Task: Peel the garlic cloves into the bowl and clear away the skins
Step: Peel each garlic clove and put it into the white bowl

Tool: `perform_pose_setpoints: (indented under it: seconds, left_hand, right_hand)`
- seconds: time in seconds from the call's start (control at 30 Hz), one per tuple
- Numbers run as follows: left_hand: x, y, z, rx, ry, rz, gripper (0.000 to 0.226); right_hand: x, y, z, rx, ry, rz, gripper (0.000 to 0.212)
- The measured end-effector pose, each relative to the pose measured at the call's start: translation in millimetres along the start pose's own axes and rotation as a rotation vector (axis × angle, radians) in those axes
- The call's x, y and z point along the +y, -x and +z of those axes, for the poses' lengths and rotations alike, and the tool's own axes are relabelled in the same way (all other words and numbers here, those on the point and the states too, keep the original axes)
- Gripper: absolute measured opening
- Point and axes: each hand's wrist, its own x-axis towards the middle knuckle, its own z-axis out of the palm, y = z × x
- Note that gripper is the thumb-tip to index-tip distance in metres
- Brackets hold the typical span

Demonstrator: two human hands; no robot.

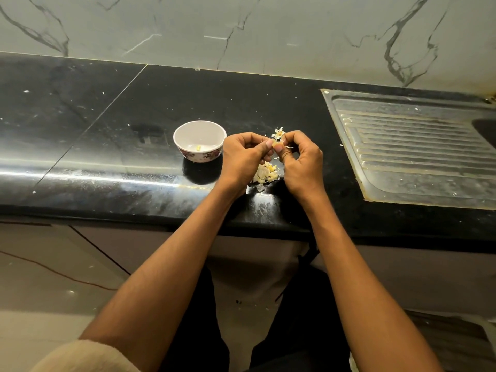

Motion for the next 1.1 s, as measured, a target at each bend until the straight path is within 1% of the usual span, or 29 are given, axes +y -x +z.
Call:
perform_pose_setpoints:
  seconds: [0.17,0.4,0.47,0.57,0.7,0.77,0.87,0.97,1.1]
  left_hand:
    - [-1,-3,-1,0.034,0.033,-0.007,0.010]
    - [-2,-4,-1,0.005,0.004,-0.019,0.008]
    - [-2,-3,1,-0.003,-0.009,-0.019,0.008]
    - [-1,-2,1,-0.008,-0.028,-0.015,0.007]
    - [0,-1,1,-0.007,-0.031,-0.015,0.005]
    - [1,-1,1,-0.008,-0.026,-0.011,0.004]
    - [0,-1,1,-0.006,-0.039,-0.001,0.004]
    - [0,-1,1,0.006,-0.048,-0.002,0.004]
    - [-2,-2,2,0.030,-0.079,0.016,0.004]
  right_hand:
    - [-2,3,-2,-0.001,-0.020,0.010,0.015]
    - [0,0,-6,0.178,-0.039,0.106,0.011]
    - [3,-6,-9,0.183,-0.028,0.134,0.013]
    - [7,-16,-11,0.147,0.030,0.159,0.019]
    - [8,-26,-11,0.088,0.127,0.134,0.026]
    - [9,-27,-9,0.074,0.172,0.092,0.030]
    - [14,-26,-7,0.099,0.209,0.020,0.025]
    - [16,-23,-9,0.131,0.180,0.001,0.023]
    - [10,-16,-11,0.143,0.061,-0.018,0.016]
